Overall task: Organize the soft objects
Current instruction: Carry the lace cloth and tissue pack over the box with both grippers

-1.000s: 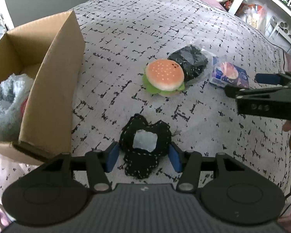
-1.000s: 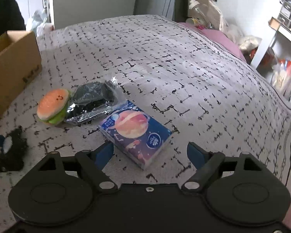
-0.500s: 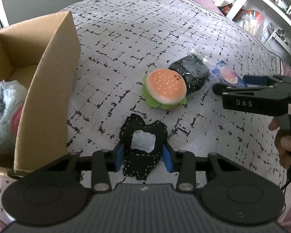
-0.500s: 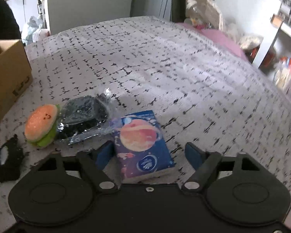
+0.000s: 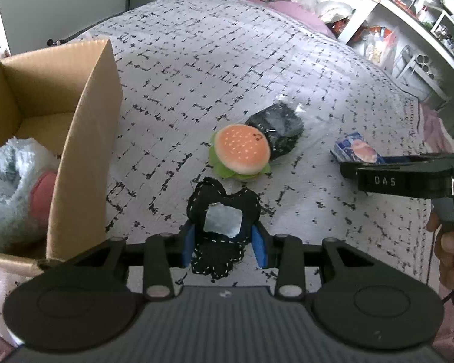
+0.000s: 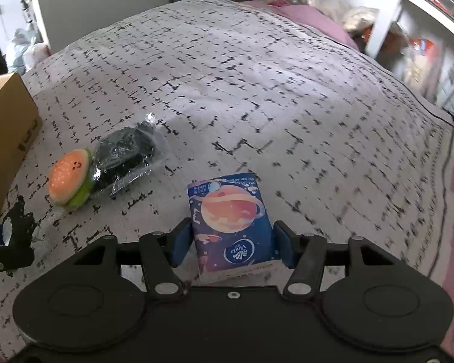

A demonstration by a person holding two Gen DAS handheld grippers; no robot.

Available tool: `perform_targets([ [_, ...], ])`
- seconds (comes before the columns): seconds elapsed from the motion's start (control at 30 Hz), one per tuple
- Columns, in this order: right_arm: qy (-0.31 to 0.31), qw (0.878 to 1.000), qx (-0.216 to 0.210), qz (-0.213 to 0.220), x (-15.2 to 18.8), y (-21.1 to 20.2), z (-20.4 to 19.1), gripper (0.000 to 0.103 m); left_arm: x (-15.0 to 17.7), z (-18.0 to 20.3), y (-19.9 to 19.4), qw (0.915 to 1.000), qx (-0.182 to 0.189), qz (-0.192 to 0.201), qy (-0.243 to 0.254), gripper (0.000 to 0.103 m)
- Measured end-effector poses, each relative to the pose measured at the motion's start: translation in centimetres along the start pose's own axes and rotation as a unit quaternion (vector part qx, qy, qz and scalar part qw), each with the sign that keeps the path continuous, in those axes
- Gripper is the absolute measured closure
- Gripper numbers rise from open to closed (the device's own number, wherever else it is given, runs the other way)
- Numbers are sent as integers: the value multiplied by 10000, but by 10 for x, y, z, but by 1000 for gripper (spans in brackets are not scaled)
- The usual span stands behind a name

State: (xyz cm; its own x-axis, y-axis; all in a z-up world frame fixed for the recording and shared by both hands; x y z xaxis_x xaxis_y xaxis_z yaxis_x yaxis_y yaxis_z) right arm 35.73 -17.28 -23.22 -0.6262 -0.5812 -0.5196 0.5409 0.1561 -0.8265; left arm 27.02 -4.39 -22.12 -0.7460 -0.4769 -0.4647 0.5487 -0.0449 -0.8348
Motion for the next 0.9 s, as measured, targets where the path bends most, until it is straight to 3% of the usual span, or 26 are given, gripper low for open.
perform_targets([
  [0.3, 279, 9993, 158, 210, 1, -36, -6, 47, -4, 6, -26, 9997, 159, 153, 47, 65],
  [0.9, 870, 9916, 37, 955, -9, -98, -35, 47, -34, 4, -78, 9979, 235, 547, 250, 65],
])
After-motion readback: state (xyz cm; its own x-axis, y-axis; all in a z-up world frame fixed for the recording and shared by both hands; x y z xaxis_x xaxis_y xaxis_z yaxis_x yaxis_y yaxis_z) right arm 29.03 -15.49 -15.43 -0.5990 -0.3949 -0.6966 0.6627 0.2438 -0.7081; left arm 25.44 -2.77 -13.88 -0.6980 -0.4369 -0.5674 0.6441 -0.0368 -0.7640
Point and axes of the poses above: each gripper's, at about its wrist camera, not at the fingertips, and y roughly the way its jaws point, z to its right, x to its underside, the point moved 5 cm from there along y, roughly the way its jaws point, and after that the axes turned 11 degrees about -y, right-handed, at the moved point
